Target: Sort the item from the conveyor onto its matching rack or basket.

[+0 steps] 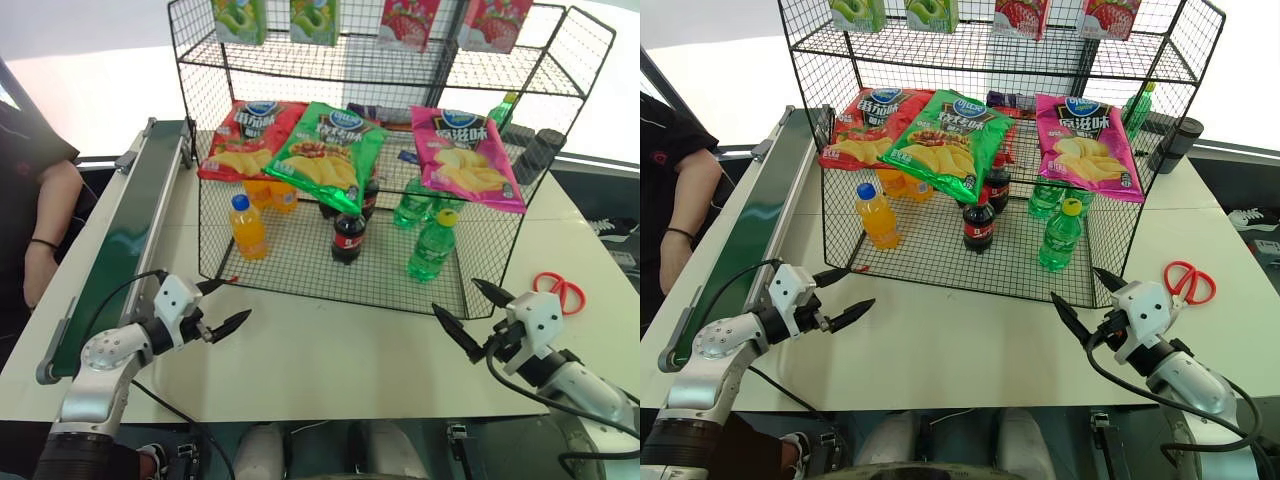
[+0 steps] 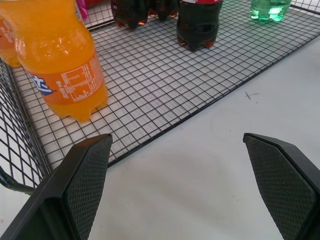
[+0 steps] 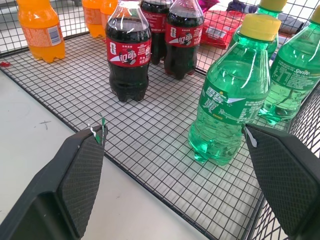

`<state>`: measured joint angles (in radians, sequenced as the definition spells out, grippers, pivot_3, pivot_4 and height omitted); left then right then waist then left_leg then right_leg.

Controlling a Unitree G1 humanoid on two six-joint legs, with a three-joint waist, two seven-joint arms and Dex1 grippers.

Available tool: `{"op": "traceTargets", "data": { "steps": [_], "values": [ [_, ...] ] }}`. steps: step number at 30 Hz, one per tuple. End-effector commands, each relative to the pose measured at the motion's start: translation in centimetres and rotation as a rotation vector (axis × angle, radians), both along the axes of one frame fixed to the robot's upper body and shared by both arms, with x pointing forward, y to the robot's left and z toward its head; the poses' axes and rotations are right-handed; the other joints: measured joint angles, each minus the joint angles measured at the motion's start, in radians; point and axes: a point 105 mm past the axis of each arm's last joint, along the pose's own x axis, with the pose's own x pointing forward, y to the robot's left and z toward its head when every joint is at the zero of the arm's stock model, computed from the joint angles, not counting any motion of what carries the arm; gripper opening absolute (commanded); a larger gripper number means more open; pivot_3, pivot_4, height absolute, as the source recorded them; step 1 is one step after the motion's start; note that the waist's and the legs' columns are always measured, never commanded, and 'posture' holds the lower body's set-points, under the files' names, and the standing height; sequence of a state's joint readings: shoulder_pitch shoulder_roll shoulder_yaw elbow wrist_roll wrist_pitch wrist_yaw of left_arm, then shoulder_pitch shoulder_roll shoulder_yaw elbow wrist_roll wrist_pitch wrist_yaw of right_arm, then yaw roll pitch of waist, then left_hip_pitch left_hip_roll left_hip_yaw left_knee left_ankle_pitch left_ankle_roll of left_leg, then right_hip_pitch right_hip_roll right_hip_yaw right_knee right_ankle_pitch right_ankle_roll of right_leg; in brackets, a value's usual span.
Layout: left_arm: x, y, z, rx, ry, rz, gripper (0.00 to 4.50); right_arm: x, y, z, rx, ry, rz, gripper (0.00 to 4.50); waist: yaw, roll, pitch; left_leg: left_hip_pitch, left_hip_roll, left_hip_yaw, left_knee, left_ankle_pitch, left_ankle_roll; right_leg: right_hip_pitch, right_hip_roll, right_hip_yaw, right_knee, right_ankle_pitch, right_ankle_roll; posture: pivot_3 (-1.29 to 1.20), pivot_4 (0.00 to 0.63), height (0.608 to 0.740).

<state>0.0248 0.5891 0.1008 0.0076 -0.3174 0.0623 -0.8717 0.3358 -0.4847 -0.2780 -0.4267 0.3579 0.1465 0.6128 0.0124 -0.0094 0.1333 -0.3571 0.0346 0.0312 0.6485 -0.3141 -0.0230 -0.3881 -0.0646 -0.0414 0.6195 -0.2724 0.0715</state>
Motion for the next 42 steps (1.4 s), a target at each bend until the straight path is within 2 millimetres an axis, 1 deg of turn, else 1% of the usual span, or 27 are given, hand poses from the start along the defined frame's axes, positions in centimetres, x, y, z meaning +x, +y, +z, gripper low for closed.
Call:
{"op": "traceTargets", "data": {
  "steps": [1, 15, 23, 42],
  "values": [
    [0.14, 0.64, 0.87, 0.001, -0.027, 0.015, 4.5, 0.08, 0.31, 0.61, -0.006, -0.023, 0.015, 4.47, 0.0, 0.0, 0.0, 0.0, 0.0, 0.0, 0.0, 0.0, 0.0, 0.0, 0.0, 0.0, 0.0, 0.0, 0.0, 0.0, 0.15, 0.74],
    [0.32, 0.63, 0.99, -0.002, -0.045, 0.032, 4.5, 0.17, 0.32, 0.49, -0.011, -0.019, 0.021, 4.47, 0.0, 0.0, 0.0, 0.0, 0.0, 0.0, 0.0, 0.0, 0.0, 0.0, 0.0, 0.0, 0.0, 0.0, 0.0, 0.0, 0.15, 0.74],
    [0.12, 0.44, 0.93, -0.008, -0.04, 0.027, 4.5, 0.25, 0.29, 0.16, -0.016, -0.015, 0.029, 4.47, 0.0, 0.0, 0.0, 0.0, 0.0, 0.0, 0.0, 0.0, 0.0, 0.0, 0.0, 0.0, 0.0, 0.0, 0.0, 0.0, 0.15, 0.74],
    [0.35, -0.08, 1.05, -0.017, -0.041, 0.014, 4.5, 0.3, 0.36, -0.12, -0.017, -0.022, 0.038, 4.47, 0.0, 0.0, 0.0, 0.0, 0.0, 0.0, 0.0, 0.0, 0.0, 0.0, 0.0, 0.0, 0.0, 0.0, 0.0, 0.0, 0.15, 0.74]
  ]
}}
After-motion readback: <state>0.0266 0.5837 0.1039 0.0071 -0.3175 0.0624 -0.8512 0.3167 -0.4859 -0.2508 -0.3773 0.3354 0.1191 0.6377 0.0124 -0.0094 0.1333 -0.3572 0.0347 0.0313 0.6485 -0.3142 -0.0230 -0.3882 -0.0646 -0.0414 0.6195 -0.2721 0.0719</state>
